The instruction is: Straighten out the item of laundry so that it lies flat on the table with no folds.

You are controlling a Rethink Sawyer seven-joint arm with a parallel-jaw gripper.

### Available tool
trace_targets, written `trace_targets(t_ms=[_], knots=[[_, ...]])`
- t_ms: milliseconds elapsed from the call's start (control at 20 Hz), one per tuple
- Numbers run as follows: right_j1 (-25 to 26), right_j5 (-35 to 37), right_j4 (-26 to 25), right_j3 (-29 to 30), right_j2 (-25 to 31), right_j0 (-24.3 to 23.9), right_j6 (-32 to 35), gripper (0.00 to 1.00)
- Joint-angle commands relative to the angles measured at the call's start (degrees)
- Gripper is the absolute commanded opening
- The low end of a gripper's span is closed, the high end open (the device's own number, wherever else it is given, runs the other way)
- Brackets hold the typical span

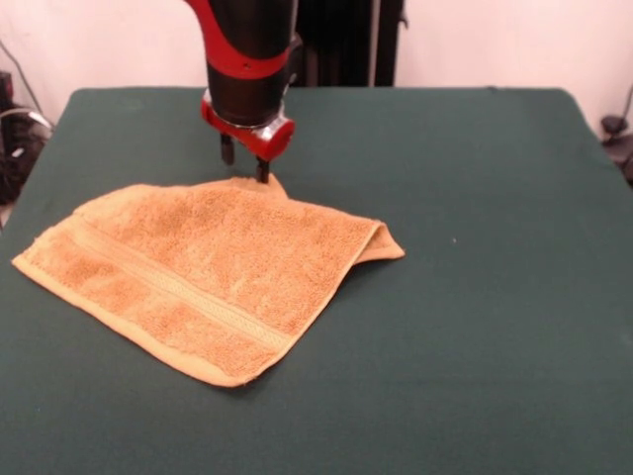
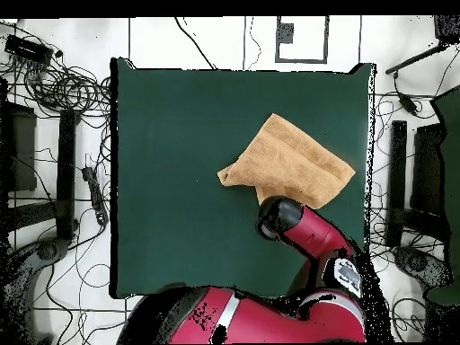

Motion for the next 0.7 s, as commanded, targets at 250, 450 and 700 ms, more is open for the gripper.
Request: trace_targets(t_ms=[250,450,700], knots=[[2.48,0.38,1.17,-4.77,4.75,4.53,11.45,1.0],[0.88,4.9,0.78,-5.23,2.35,6.39,11.94,1.0],[-1.55,11.67,-0.04,-6.19,-0.98,8.62,12.45,1.0]])
